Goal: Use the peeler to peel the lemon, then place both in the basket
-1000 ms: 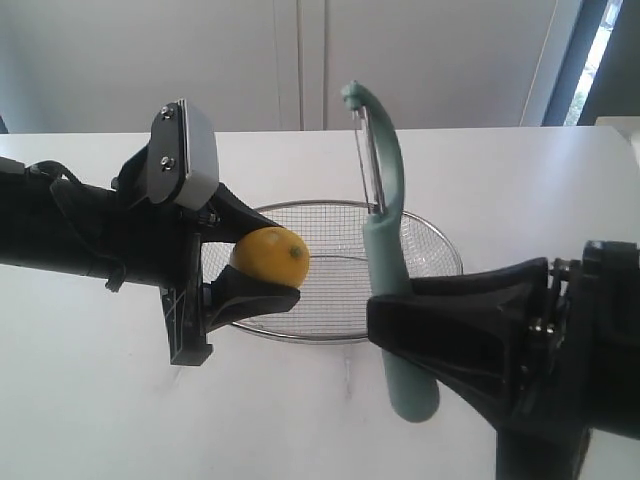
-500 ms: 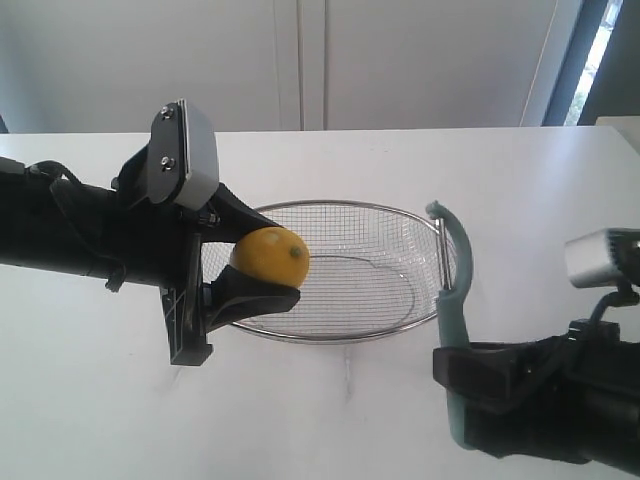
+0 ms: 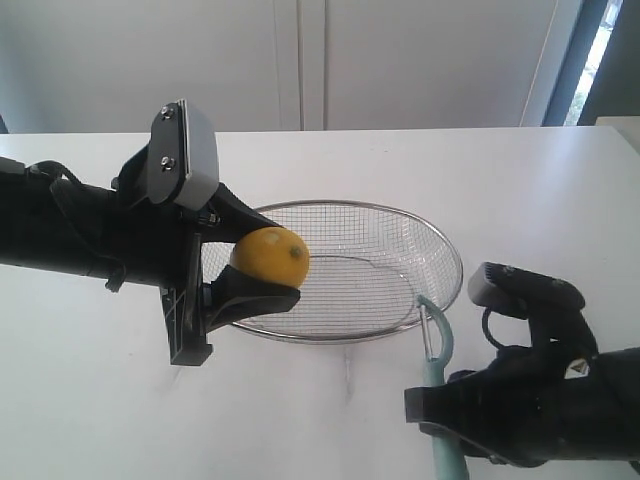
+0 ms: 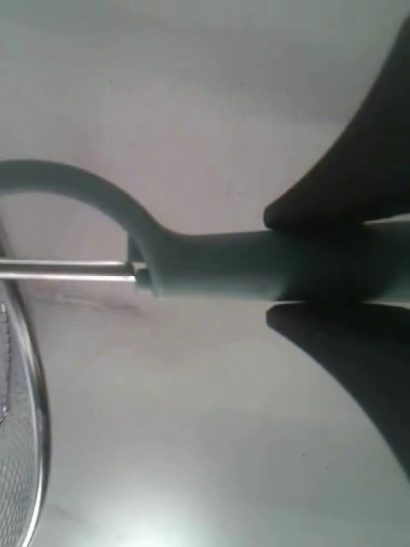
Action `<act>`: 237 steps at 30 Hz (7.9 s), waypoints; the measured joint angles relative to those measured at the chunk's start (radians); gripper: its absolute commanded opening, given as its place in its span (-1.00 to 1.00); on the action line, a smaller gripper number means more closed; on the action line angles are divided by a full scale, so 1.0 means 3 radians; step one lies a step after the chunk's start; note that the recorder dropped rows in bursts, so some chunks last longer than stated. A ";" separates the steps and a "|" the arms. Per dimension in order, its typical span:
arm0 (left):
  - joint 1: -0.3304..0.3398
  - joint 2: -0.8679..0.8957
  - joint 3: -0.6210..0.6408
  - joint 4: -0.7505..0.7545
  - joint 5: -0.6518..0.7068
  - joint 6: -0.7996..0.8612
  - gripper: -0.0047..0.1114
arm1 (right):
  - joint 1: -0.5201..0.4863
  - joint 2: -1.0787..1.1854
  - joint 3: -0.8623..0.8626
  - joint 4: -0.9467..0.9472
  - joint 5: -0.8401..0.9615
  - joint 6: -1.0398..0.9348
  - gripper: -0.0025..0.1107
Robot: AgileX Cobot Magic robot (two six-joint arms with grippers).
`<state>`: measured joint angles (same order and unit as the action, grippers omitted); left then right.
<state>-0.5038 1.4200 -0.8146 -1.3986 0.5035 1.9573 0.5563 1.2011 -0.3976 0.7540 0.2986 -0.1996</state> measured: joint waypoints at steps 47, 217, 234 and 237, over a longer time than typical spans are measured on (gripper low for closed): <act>0.0000 0.0007 0.0000 0.0000 0.0000 0.0000 -0.90 | 0.0000 0.0297 -0.0199 0.2898 0.1163 -0.1811 -0.96; 0.0000 0.0201 -0.0018 -0.0148 0.0301 0.0000 -0.90 | 0.0088 0.0858 -0.0294 0.3300 0.1134 -0.2550 -0.96; 0.0000 0.0201 -0.0018 -0.0155 0.0301 0.0000 -0.90 | 0.0088 0.0515 -0.0294 0.3300 0.1103 -0.2537 -0.96; 0.0000 0.0201 -0.0018 -0.0155 0.0276 0.0000 -0.90 | 0.0088 0.0515 -0.0294 0.3300 0.1103 -0.2537 -0.96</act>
<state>-0.5038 1.4805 -0.8200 -1.4451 0.5863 1.9573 0.5826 1.3557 -0.4859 1.7439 0.6294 -0.9607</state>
